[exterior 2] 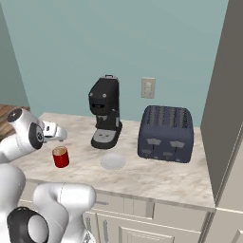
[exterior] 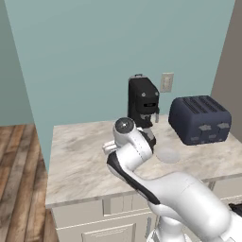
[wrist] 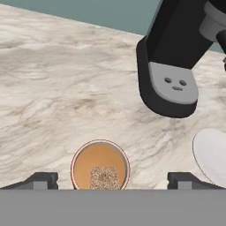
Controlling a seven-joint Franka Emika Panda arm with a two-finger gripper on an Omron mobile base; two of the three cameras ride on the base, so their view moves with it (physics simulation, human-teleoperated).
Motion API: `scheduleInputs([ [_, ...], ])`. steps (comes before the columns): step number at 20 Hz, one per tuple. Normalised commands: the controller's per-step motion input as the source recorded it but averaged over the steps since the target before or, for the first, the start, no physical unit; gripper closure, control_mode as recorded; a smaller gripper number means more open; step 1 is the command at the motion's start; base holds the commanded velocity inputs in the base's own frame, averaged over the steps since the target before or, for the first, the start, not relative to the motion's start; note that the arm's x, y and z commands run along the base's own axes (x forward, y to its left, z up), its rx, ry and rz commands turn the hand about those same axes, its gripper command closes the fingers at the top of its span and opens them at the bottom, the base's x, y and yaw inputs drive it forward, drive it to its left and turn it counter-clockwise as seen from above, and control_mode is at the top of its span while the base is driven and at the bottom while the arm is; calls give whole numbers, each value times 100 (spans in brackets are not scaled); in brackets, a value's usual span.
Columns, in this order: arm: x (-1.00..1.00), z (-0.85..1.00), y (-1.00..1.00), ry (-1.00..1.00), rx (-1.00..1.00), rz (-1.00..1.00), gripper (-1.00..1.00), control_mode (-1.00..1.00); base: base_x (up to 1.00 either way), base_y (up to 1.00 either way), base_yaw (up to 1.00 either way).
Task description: Take a sugar cube from the saucer and place it inside the coffee. Then, grab milk from the fridge and place it next to the coffee on the counter to sweeten the coffee.
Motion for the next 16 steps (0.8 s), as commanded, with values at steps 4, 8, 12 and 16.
scheduleInputs([
  [4,-36,-1,-16,9,0,0,-100,-100,0,0,0],
  [8,-44,8,-31,1,0,0,-100,-100,0,0,0],
  [12,-41,33,-45,-1,1,1,-100,-100,0,0,0],
  [16,-34,53,-57,-6,8,0,-100,-100,0,0,0],
])
